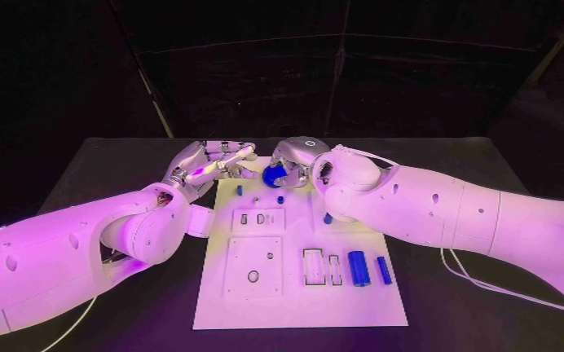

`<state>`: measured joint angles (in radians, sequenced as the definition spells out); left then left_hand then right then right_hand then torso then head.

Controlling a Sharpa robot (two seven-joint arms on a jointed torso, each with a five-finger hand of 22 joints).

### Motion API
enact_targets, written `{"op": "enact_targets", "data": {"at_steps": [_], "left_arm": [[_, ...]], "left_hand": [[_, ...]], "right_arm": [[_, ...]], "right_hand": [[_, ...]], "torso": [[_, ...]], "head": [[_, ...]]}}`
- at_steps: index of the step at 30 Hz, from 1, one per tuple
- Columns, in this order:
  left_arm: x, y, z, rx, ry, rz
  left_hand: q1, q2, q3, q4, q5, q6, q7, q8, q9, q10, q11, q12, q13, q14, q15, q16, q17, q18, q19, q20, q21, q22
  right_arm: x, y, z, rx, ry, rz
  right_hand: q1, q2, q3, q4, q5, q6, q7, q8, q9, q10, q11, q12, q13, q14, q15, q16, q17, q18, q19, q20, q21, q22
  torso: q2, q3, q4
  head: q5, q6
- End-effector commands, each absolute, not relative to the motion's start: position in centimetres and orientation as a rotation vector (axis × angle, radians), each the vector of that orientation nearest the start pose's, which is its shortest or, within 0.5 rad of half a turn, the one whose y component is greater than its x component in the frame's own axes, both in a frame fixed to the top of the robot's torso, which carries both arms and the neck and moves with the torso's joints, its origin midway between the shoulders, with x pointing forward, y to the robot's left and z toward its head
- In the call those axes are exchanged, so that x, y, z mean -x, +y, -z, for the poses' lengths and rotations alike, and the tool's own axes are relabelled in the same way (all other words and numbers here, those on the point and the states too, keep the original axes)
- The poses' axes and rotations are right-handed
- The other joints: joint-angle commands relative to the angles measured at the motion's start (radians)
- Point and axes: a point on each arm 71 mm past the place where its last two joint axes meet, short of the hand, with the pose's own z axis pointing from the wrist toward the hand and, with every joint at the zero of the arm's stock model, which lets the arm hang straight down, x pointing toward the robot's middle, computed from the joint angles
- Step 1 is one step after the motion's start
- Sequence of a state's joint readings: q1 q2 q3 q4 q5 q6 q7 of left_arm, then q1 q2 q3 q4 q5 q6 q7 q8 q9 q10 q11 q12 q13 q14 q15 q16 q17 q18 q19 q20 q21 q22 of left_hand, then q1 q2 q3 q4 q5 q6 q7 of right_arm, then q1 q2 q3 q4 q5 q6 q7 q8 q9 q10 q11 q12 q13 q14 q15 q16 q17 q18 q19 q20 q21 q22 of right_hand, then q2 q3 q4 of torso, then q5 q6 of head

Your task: Assemble the parts on the task board

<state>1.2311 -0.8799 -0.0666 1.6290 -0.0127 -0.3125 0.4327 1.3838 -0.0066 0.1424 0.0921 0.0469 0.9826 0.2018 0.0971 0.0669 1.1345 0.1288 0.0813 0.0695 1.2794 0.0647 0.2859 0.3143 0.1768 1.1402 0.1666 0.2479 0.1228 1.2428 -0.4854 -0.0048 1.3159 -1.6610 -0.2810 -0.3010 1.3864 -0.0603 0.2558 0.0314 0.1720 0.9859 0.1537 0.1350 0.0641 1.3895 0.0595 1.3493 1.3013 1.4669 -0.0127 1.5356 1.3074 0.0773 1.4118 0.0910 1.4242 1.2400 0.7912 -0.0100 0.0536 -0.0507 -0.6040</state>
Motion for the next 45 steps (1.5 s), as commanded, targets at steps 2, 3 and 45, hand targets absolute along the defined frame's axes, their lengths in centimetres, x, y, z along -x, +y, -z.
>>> {"op": "enact_targets", "data": {"at_steps": [2,3,45], "left_arm": [[-47.1,19.4,16.1,1.036,1.421,1.647],[-47.1,19.4,16.1,1.036,1.421,1.647],[-47.1,19.8,16.1,1.041,1.420,1.636]], "left_hand": [[0.014,0.001,0.004,-0.008,0.002,-0.001,0.005,-0.006,-0.001,0.002,0.008,-0.005,0.000,-0.010,0.000,-0.005,0.003,0.003,0.004,0.003,-0.004,-0.002],[0.014,0.001,0.004,-0.008,0.002,-0.001,0.005,-0.006,-0.001,0.002,0.008,-0.005,0.000,-0.010,0.000,-0.005,0.003,0.003,0.004,0.003,-0.004,-0.002],[0.012,0.001,0.003,-0.008,0.002,-0.002,0.006,-0.007,-0.001,0.001,0.008,-0.007,0.000,-0.010,0.000,-0.006,0.006,0.003,0.004,0.003,-0.005,-0.002]], "right_arm": [[-52.3,-8.0,15.9,0.282,1.570,-0.504],[-52.3,-8.0,15.9,0.282,1.570,-0.506],[-52.6,-8.6,16.7,0.226,1.678,-0.474]], "right_hand": [[-0.013,-0.010,0.007,0.003,-0.006,-0.005,0.000,-0.006,0.000,-0.011,0.004,-0.008,-0.006,0.085,0.001,0.003,0.172,-0.011,0.006,0.002,0.003,0.000],[-0.016,-0.011,0.007,0.005,-0.007,-0.009,0.001,-0.008,0.000,-0.013,0.005,-0.010,-0.007,0.085,0.001,0.002,0.171,-0.011,0.005,0.003,0.003,0.000],[-0.226,0.003,-0.225,0.247,0.122,-0.102,0.026,-0.070,0.003,-0.030,0.033,-0.017,-0.009,0.086,0.026,0.003,0.177,-0.011,0.005,0.025,0.004,0.001]], "torso": [[0.000,-0.0012,0.0002],[0.000,-0.0012,0.0002],[0.000,-0.0011,0.0009]], "head": [[-0.005,-0.002],[-0.005,-0.002],[-0.010,-0.004]]}}
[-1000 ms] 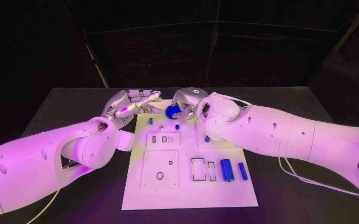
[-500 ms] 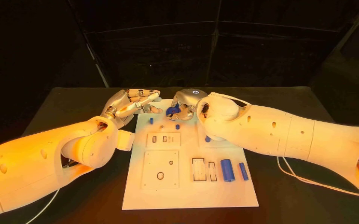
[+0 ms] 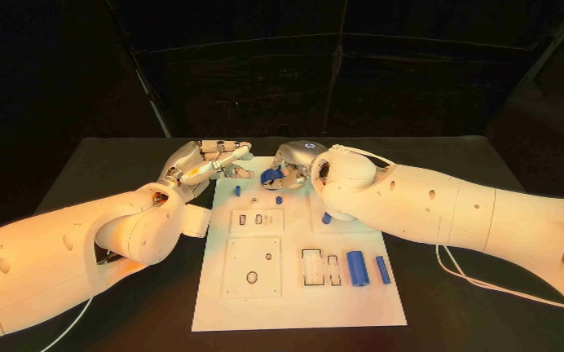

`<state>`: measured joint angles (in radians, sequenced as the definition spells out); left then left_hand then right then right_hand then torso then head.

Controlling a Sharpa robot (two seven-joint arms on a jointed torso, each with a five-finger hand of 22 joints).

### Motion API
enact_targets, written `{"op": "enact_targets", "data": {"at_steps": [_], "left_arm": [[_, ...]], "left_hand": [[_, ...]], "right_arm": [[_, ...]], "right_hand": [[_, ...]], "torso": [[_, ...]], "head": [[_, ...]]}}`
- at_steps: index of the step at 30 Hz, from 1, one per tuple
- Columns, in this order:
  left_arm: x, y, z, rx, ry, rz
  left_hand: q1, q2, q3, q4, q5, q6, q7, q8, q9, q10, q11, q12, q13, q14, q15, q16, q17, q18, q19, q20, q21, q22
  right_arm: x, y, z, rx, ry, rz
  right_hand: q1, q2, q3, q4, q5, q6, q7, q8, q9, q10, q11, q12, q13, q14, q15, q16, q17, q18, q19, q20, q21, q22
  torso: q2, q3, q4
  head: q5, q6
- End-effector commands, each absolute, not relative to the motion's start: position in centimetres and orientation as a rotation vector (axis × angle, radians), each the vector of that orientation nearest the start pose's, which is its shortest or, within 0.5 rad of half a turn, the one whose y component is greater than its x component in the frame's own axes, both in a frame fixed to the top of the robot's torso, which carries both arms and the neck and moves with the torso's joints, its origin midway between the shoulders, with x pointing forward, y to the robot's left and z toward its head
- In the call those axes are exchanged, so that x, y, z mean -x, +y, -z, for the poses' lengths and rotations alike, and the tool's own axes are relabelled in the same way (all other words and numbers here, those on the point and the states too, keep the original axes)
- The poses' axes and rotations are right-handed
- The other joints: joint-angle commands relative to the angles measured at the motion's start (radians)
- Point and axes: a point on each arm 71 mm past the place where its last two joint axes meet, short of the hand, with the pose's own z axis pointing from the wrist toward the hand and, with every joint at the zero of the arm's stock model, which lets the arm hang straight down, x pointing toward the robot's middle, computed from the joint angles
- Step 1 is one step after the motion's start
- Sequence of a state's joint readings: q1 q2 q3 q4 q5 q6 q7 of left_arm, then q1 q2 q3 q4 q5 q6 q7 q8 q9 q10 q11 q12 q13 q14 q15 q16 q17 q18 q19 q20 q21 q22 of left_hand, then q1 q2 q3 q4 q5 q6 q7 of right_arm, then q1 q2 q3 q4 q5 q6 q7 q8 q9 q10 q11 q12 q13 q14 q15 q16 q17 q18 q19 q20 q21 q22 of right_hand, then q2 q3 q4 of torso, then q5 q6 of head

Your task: Assemble the parts on the task board

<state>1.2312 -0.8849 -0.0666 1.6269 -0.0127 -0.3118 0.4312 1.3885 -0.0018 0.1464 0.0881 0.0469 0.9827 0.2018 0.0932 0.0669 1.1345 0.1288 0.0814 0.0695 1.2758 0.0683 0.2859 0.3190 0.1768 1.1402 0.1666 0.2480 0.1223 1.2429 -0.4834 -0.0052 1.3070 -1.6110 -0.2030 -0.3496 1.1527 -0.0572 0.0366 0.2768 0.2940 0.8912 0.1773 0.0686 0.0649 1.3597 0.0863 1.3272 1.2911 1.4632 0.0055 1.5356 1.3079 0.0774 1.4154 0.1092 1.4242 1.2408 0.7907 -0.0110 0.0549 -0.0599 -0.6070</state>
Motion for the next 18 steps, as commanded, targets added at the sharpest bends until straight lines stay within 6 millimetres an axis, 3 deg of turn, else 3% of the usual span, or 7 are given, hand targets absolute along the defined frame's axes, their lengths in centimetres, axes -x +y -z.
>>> {"op": "enact_targets", "data": {"at_steps": [1,9,18], "left_arm": [[-47.1,19.8,16.1,1.041,1.420,1.636],[-47.1,20.0,16.1,1.043,1.417,1.631],[-47.1,20.4,16.1,1.045,1.412,1.623]], "left_hand": [[0.007,-0.004,-0.001,-0.004,0.002,-0.002,0.006,-0.003,-0.001,0.001,0.008,-0.007,0.000,-0.007,-0.003,-0.006,0.001,0.003,0.004,0.003,-0.005,-0.001],[0.007,-0.004,-0.001,-0.004,0.002,-0.002,0.006,-0.003,-0.001,0.001,0.008,-0.007,0.000,-0.007,-0.003,-0.006,0.001,0.003,0.004,0.003,-0.005,-0.001],[0.007,-0.004,-0.001,-0.004,0.002,-0.002,0.006,-0.003,-0.001,0.001,0.008,-0.007,0.000,-0.007,-0.003,-0.006,0.001,0.003,0.004,0.003,-0.005,-0.001]], "right_arm": [[-52.5,-8.6,16.6,0.222,1.667,-0.480],[-51.6,-10.3,15.0,0.164,1.492,-0.634],[-49.9,-15.9,14.0,0.048,1.456,-0.807]], "right_hand": [[0.013,0.001,-0.011,0.001,0.002,-0.008,0.003,-0.003,0.002,0.001,0.006,0.006,0.002,0.090,0.008,0.004,0.177,-0.011,0.002,0.008,0.005,0.002],[0.094,0.016,-0.035,-0.026,0.057,0.003,-0.001,0.002,0.005,0.011,0.003,0.016,0.015,0.087,0.006,0.000,0.167,-0.011,0.002,0.007,0.006,0.002],[0.171,0.025,-0.044,-0.064,0.058,0.029,-0.009,0.011,0.007,0.016,-0.005,0.018,0.022,0.087,-0.001,-0.002,0.165,-0.011,0.000,0.002,0.004,0.000]], "torso": [[0.000,-0.0004,-0.0004],[-0.001,0.0001,-0.0020],[-0.002,0.0010,-0.0032]], "head": [[0.000,-0.001],[0.000,0.000],[-0.003,0.007]]}}
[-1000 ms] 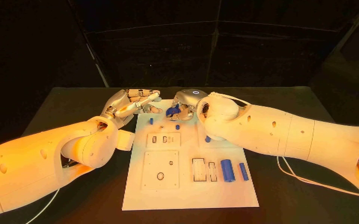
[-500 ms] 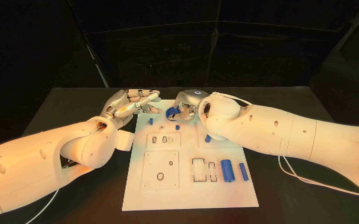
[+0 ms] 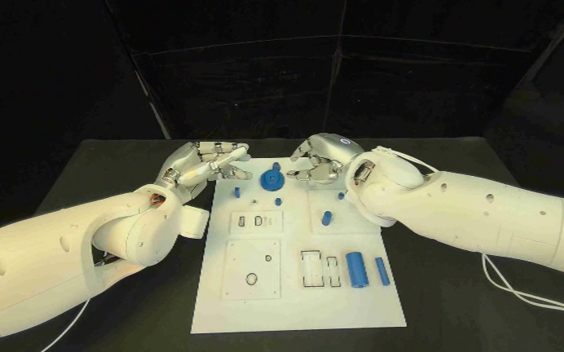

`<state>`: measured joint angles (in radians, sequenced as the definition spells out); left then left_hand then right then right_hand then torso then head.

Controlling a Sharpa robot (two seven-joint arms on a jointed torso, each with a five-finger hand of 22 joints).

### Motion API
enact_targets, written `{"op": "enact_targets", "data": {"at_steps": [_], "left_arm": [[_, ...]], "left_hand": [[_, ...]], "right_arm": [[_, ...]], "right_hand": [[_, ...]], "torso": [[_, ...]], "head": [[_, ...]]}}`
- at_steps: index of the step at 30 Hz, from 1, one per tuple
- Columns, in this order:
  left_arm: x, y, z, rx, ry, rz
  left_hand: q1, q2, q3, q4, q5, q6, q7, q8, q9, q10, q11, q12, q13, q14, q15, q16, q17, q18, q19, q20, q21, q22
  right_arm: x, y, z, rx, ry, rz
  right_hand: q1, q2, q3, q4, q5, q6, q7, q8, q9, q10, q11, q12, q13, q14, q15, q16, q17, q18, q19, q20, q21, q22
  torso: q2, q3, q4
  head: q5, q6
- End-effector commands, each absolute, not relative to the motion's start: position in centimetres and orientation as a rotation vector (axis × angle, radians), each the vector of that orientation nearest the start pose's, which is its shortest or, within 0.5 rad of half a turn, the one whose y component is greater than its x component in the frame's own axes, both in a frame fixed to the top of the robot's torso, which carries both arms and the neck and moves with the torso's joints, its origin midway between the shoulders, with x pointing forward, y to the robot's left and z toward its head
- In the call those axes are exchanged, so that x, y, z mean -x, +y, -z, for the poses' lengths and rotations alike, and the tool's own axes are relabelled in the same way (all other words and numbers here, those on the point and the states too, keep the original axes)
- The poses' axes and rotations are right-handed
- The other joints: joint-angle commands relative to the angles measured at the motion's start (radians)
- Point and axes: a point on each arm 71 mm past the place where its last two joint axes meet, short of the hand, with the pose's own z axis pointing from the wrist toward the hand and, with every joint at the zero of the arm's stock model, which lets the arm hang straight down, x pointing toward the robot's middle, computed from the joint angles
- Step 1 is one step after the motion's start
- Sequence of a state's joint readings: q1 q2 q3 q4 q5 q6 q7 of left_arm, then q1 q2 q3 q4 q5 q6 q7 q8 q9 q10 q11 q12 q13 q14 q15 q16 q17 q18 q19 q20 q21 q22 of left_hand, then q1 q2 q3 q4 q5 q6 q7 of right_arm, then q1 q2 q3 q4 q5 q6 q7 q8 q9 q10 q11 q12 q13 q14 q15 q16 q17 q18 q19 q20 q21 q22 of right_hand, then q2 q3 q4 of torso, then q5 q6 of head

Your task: Assemble the parts on the task board

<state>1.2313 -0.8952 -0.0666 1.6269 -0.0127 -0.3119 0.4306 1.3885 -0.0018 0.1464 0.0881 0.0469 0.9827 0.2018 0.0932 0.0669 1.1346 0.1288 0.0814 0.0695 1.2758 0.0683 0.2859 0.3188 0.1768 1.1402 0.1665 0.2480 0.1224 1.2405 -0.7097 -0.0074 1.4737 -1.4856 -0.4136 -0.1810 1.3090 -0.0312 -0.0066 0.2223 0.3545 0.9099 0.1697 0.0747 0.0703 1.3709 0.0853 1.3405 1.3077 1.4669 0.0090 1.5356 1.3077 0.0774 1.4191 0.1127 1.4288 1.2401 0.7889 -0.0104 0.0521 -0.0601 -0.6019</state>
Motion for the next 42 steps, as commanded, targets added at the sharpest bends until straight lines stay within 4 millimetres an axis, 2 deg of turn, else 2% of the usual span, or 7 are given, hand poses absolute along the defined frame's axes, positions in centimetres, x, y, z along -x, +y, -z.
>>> {"op": "enact_targets", "data": {"at_steps": [1,7,11,16,25,29,42], "left_arm": [[-47.1,20.4,16.1,1.045,1.412,1.622],[-47.1,20.4,16.1,1.045,1.411,1.623],[-47.1,20.4,16.1,1.044,1.411,1.625],[-47.1,20.4,16.1,1.044,1.412,1.626],[-47.3,20.2,16.2,1.042,1.413,1.629],[-47.4,20.2,16.2,1.042,1.411,1.628],[-47.7,20.1,16.3,1.041,1.411,1.628]], "left_hand": [[0.007,-0.004,-0.001,-0.004,0.002,-0.002,0.006,-0.003,-0.001,0.001,0.008,-0.007,0.000,-0.007,-0.003,-0.006,0.001,0.003,0.004,0.003,-0.005,-0.002],[0.007,-0.004,0.000,-0.005,0.002,-0.002,0.006,-0.004,-0.001,0.001,0.009,-0.008,0.000,-0.007,-0.003,-0.007,0.002,0.003,0.004,0.003,-0.005,-0.002],[0.008,-0.004,0.000,-0.006,0.002,-0.002,0.006,-0.004,0.000,0.001,0.008,-0.008,0.000,-0.007,-0.003,-0.007,0.003,0.003,0.004,0.003,-0.005,-0.002],[0.008,-0.004,0.001,-0.007,0.002,-0.001,0.005,-0.004,0.000,0.002,0.008,-0.008,0.000,-0.007,-0.003,-0.007,0.003,0.003,0.004,0.003,-0.005,-0.002],[0.008,-0.004,0.001,-0.008,0.002,0.000,0.005,-0.003,0.000,0.004,0.008,-0.007,0.000,-0.007,-0.003,-0.007,0.005,0.003,0.004,0.003,-0.006,-0.002],[0.009,-0.006,0.001,-0.010,0.001,0.001,0.004,-0.003,0.000,0.005,0.007,-0.008,0.000,-0.007,-0.004,-0.008,0.006,0.003,0.004,0.003,-0.006,-0.002],[0.011,-0.008,0.002,-0.014,0.001,0.002,0.004,-0.003,0.000,0.006,0.007,-0.008,0.000,-0.007,-0.004,-0.008,0.008,0.003,0.005,0.003,-0.007,-0.002]], "right_arm": [[-49.8,-16.7,14.1,0.032,1.466,-0.808],[-49.8,-21.8,14.4,-0.087,1.531,-0.819],[-49.9,-24.4,14.5,-0.118,1.551,-0.815],[-50.3,-26.4,14.8,-0.138,1.568,-0.812],[-51.7,-28.3,15.5,-0.184,1.587,-0.752],[-51.9,-28.8,15.8,-0.186,1.599,-0.735],[-51.9,-29.4,16.8,-0.168,1.637,-0.712]], "right_hand": [[0.022,-0.001,-0.002,-0.014,-0.006,0.014,-0.002,0.006,0.002,0.005,-0.005,0.005,0.005,0.083,-0.005,-0.002,0.166,-0.011,-0.003,-0.002,0.000,0.002],[0.081,-0.008,-0.003,-0.053,-0.020,0.031,-0.007,0.009,0.002,0.008,-0.010,0.005,0.007,0.085,-0.010,0.000,0.172,-0.012,0.000,-0.008,0.002,0.008],[0.121,-0.015,-0.001,-0.083,-0.038,0.034,-0.007,0.006,0.000,0.006,-0.011,0.001,0.005,0.085,-0.011,0.001,0.175,-0.013,0.001,-0.009,0.003,0.009],[0.156,-0.021,0.004,-0.114,-0.049,0.034,-0.010,0.002,-0.002,0.006,-0.014,-0.002,0.005,0.085,-0.013,0.001,0.175,-0.012,0.000,-0.010,0.002,0.008],[0.154,-0.028,-0.005,-0.124,-0.059,0.008,-0.001,-0.011,-0.005,-0.005,-0.007,-0.017,-0.009,0.085,-0.009,0.000,0.173,-0.012,-0.002,-0.008,0.000,0.005],[0.154,-0.030,-0.008,-0.127,-0.062,-0.001,0.001,-0.012,-0.006,-0.008,-0.005,-0.020,-0.012,0.085,-0.007,0.000,0.173,-0.012,-0.003,-0.007,0.000,0.003],[0.156,-0.030,-0.008,-0.129,-0.063,-0.003,0.001,-0.012,-0.005,-0.009,-0.005,-0.020,-0.012,0.085,-0.007,0.000,0.173,-0.012,-0.003,-0.006,0.000,0.003]], "torso": [[-0.001,0.0006,-0.0023],[-0.005,0.0020,-0.0093],[-0.007,0.0058,-0.0124],[-0.005,0.0064,-0.0112],[-0.004,0.0053,-0.0051],[-0.005,0.0074,-0.0059],[-0.004,0.0053,-0.0064]], "head": [[-0.002,0.003],[-0.008,0.007],[-0.013,0.006],[-0.026,0.009],[-0.036,0.008],[-0.034,0.005],[-0.038,-0.001]]}}
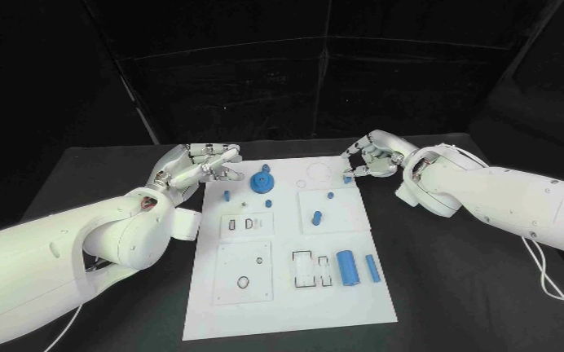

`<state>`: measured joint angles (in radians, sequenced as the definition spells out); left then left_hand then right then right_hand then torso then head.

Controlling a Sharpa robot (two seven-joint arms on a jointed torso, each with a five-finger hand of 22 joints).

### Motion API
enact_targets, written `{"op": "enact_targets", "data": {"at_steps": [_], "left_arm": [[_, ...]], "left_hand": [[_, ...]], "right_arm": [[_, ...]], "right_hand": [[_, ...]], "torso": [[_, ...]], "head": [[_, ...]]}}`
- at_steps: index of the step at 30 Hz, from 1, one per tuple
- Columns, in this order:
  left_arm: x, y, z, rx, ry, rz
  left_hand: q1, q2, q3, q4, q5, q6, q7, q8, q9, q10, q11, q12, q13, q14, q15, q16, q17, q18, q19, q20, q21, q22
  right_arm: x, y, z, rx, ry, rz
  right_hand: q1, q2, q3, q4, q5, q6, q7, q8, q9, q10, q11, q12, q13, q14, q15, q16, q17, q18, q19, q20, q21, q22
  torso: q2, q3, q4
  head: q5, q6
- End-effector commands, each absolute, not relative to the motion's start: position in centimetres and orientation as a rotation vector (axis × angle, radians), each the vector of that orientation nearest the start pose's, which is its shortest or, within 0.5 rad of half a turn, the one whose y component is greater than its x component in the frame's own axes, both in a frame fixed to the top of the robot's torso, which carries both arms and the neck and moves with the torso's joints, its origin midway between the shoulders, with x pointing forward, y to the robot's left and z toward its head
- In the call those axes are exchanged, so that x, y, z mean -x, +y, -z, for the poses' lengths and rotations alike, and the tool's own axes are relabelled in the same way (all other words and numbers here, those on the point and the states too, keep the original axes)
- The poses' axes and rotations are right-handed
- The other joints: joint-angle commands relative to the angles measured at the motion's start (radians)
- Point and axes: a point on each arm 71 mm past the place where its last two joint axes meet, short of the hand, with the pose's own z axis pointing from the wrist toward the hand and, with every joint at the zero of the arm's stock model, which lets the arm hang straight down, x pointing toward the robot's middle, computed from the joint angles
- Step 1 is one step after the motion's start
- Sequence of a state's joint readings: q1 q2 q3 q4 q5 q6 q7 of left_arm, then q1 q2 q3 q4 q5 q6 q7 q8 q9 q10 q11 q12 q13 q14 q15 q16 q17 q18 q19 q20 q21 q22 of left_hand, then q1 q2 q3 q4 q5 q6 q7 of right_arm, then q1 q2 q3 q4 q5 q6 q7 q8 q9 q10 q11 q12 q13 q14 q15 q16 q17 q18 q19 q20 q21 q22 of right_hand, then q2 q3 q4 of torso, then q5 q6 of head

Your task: Assemble the parts on the task board

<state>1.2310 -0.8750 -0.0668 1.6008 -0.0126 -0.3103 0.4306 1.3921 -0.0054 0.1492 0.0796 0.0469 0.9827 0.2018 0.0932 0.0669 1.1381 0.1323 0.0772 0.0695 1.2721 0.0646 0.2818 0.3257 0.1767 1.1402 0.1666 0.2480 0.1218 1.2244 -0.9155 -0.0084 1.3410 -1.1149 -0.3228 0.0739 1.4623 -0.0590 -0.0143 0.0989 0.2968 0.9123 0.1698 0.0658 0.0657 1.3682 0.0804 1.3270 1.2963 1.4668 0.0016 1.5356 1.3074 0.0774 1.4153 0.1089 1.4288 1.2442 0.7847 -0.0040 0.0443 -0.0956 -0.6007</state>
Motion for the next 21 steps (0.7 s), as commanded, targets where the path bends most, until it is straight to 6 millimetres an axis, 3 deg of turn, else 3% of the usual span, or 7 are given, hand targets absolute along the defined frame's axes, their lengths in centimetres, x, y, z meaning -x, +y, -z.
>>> {"op": "enact_targets", "data": {"at_steps": [1,21], "left_arm": [[-47.7,20.1,16.3,1.041,1.410,1.627],[-47.8,20.2,16.4,1.042,1.410,1.624]], "left_hand": [[0.008,-0.005,-0.001,-0.005,0.001,0.002,0.004,-0.003,0.000,0.003,0.003,-0.004,0.000,-0.004,-0.001,-0.004,0.001,0.003,0.005,0.003,-0.007,-0.002],[0.008,-0.005,-0.001,-0.005,0.001,0.002,0.004,-0.003,0.000,0.003,0.003,-0.004,0.000,-0.004,-0.001,-0.004,0.001,0.003,0.005,0.003,-0.007,-0.002]], "right_arm": [[-51.9,-29.5,16.8,-0.167,1.640,-0.712],[-51.4,-30.0,17.9,-0.165,1.683,-0.711]], "right_hand": [[0.003,-0.003,0.000,-0.005,-0.006,-0.006,0.001,-0.003,-0.001,-0.006,0.000,-0.007,-0.001,0.085,0.001,0.000,0.173,-0.012,0.001,-0.002,0.000,-0.001],[-0.014,0.006,-0.008,0.001,-0.009,0.006,0.000,0.006,0.003,-0.003,0.000,-0.004,0.002,0.085,0.002,0.000,0.173,-0.011,0.001,0.000,0.000,-0.001]], "torso": [[-0.001,-0.0015,0.0013],[-0.001,-0.0020,0.0023]], "head": [[-0.002,-0.003],[-0.007,-0.008]]}}
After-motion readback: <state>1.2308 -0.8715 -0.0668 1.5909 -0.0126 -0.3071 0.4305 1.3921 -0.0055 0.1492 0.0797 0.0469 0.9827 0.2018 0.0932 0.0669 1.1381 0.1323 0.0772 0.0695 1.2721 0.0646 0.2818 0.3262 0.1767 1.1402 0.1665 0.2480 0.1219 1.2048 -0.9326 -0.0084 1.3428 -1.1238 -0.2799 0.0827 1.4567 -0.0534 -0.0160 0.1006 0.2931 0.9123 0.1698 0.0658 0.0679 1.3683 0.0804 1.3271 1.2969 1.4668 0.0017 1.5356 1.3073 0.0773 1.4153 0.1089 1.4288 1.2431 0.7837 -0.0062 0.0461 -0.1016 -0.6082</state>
